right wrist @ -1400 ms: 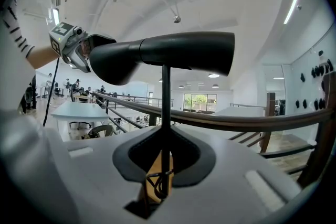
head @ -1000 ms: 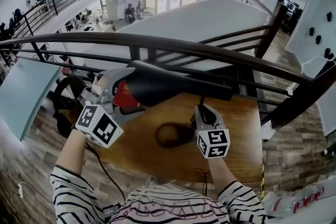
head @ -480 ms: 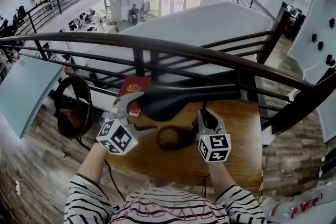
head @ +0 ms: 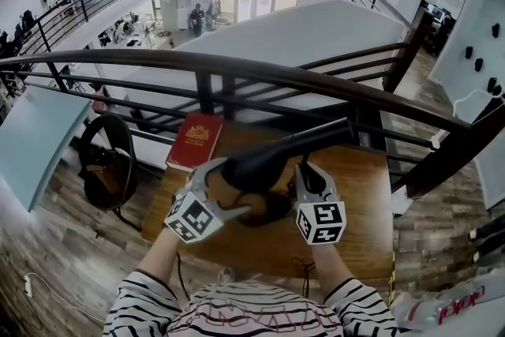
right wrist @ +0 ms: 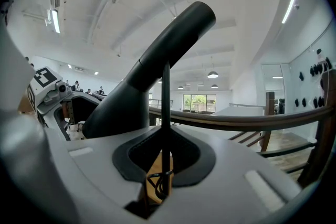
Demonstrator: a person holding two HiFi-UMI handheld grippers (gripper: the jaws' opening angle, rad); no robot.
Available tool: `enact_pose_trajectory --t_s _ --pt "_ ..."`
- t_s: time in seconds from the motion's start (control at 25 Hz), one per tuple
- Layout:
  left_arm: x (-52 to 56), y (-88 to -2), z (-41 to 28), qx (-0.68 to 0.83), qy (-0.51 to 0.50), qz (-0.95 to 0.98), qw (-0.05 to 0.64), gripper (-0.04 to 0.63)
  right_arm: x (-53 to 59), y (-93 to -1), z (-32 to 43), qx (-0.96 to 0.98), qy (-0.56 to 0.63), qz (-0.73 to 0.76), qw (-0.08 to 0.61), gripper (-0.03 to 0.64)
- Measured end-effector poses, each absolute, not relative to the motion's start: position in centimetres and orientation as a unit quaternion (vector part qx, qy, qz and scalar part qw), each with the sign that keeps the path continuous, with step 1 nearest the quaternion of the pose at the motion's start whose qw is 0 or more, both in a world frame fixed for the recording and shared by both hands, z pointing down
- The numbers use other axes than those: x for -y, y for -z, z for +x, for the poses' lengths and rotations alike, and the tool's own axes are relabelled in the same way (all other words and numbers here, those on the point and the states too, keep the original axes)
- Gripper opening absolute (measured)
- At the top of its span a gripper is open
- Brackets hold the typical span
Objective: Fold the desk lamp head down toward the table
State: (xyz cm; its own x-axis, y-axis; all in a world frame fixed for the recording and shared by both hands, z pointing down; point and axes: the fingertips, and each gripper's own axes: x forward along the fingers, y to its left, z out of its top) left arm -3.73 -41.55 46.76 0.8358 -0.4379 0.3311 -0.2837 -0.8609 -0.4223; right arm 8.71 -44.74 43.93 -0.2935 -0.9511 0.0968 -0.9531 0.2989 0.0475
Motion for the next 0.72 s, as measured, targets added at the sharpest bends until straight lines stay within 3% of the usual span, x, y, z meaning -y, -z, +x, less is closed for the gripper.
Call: enact_pose_trajectory --t_s 0.72 --pt "41.3 -48.8 -1.1 -0.186 0.167 -0.961 0.117 0.514 45.2 -44.2 8.7 0.801 -0.013 0.596 0.053 0.040"
